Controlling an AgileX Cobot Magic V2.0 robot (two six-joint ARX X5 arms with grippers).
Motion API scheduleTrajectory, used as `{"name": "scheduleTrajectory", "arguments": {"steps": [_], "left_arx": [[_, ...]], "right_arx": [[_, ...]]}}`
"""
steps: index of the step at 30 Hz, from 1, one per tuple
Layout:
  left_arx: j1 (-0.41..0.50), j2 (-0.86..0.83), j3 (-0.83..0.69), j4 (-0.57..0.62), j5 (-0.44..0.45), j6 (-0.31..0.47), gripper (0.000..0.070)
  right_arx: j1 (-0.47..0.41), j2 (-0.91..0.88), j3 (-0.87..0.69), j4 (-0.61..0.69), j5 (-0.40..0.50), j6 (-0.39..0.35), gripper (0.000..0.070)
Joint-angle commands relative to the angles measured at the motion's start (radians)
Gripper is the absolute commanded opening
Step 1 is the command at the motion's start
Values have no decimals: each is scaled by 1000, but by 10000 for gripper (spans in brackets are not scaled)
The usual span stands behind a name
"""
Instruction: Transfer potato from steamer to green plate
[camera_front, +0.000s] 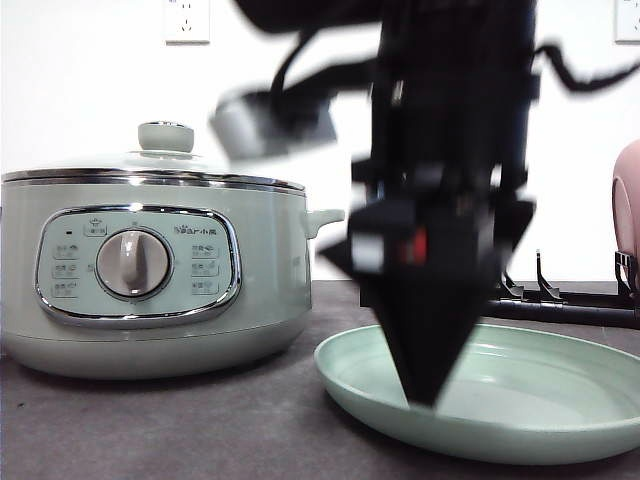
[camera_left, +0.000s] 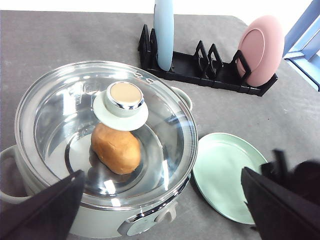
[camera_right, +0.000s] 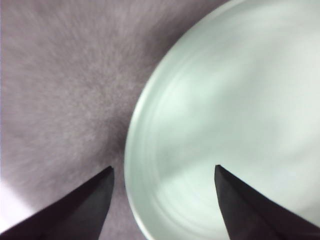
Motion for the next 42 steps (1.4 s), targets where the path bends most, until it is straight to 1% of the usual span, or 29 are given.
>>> {"name": "scheduleTrajectory", "arguments": {"steps": [1, 4, 8, 10, 12, 16, 22, 24, 26, 30, 33, 36, 42], "left_arx": [[-2, 5, 21, 8, 8, 9, 637], [-2, 5, 21, 8, 8, 9, 637], [-2, 5, 21, 7, 8, 9, 637], [-2, 5, 21, 7, 8, 9, 637], [-2, 5, 21, 7, 8, 9, 637], [-2, 5, 21, 7, 8, 9, 637], [-2, 5, 21, 6, 8, 9, 637], [-2, 5, 21, 6, 8, 9, 637], [-2, 5, 21, 7, 8, 7, 637], [-2, 10, 23, 12, 8, -24, 637], [-3, 42, 51, -3, 6, -48, 637], [-13, 108, 122, -48, -25, -45, 637], [-77, 287, 344, -159, -128, -16, 637]], "right_arx": [[4, -39, 38, 6, 2, 0, 402], [-19, -123, 73, 6, -7, -11, 402], [-75, -226, 127, 12, -21, -29, 402], [-113, -269, 154, 23, -53, -37, 402], [-156, -305, 179, 40, -106, -42, 402], [-256, -353, 226, 78, -296, -45, 402], [-394, -368, 269, 92, -667, -45, 402], [-427, -367, 271, 92, -757, -45, 402], [-447, -367, 271, 91, -782, -45, 402], [-461, -367, 271, 88, -782, -45, 402], [-465, -367, 271, 88, -782, -47, 402], [-464, -367, 271, 87, -782, -53, 402], [-464, -367, 271, 65, -780, -64, 402]]}}
